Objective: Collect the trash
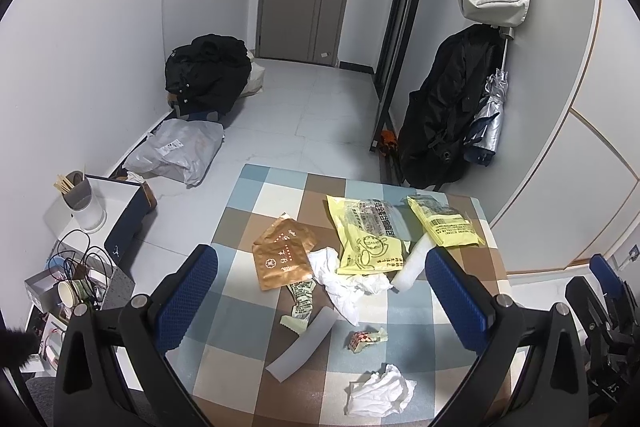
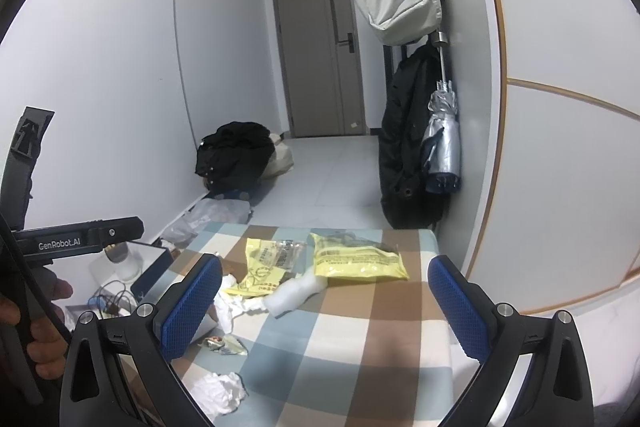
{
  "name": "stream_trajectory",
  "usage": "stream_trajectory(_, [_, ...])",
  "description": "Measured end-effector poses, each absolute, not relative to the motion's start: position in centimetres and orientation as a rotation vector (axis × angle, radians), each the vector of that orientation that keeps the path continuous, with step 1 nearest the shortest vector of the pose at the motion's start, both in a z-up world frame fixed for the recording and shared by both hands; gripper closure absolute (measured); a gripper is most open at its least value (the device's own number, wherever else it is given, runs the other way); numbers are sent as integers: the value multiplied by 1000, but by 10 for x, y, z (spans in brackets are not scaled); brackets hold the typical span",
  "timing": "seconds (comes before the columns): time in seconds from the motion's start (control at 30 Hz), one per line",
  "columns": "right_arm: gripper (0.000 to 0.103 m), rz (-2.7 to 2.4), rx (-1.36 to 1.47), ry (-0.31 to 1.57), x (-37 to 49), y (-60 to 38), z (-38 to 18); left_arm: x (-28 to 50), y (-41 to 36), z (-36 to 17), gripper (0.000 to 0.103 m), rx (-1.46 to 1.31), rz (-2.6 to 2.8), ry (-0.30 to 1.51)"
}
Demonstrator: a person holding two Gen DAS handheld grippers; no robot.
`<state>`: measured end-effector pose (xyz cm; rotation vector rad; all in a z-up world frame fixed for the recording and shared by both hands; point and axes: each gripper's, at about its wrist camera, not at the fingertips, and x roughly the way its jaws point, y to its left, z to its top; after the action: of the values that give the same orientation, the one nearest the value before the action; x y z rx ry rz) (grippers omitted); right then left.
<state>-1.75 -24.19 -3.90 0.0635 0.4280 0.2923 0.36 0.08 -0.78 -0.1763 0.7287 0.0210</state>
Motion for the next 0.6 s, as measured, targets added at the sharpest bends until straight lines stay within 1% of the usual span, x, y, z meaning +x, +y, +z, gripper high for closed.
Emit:
stream_trajectory(0.27, [0, 307, 86, 447, -12, -242, -41, 12, 12, -18, 1, -207, -8, 773])
stream_trajectory(0.6, [0, 311, 139, 522, 13, -237, -55, 33, 37, -62, 1, -232, -95, 959])
